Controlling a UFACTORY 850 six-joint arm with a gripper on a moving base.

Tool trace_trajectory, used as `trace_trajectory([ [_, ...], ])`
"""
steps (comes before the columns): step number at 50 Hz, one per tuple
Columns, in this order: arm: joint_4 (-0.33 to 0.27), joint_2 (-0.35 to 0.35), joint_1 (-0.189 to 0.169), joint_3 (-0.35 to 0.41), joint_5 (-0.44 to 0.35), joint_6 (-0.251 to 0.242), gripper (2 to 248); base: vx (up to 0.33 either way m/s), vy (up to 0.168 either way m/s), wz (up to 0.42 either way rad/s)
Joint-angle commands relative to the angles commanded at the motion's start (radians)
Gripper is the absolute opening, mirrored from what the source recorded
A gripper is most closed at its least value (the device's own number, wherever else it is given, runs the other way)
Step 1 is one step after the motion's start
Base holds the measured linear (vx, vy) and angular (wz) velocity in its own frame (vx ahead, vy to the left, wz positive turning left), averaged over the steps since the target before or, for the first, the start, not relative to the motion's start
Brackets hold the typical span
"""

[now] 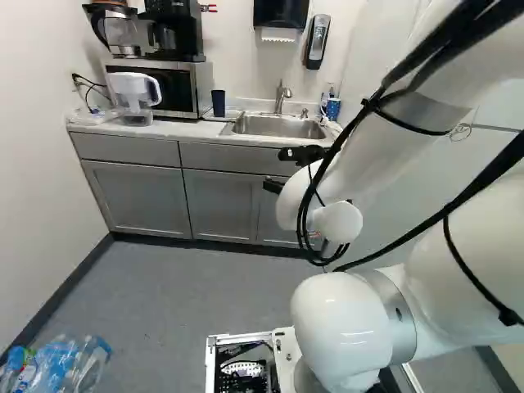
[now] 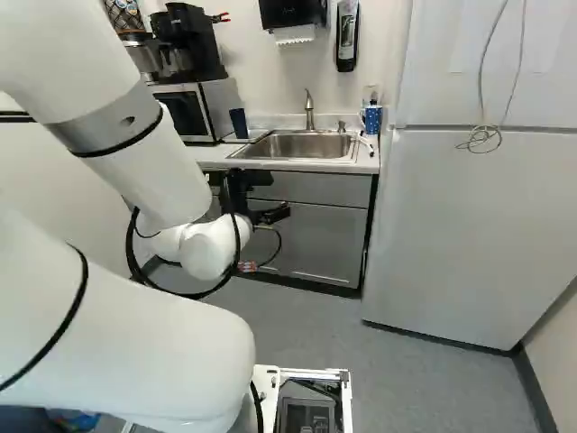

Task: Rinse the cup and place it in the tray

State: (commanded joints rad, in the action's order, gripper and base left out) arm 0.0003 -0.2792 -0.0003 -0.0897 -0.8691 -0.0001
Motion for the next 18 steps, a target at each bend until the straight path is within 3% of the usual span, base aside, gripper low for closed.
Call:
trace_trajectory([
  [18, 0.000, 0.000, 0.000, 0.002, -0.004, 0.000, 247, 0.000, 0.000, 0.000],
])
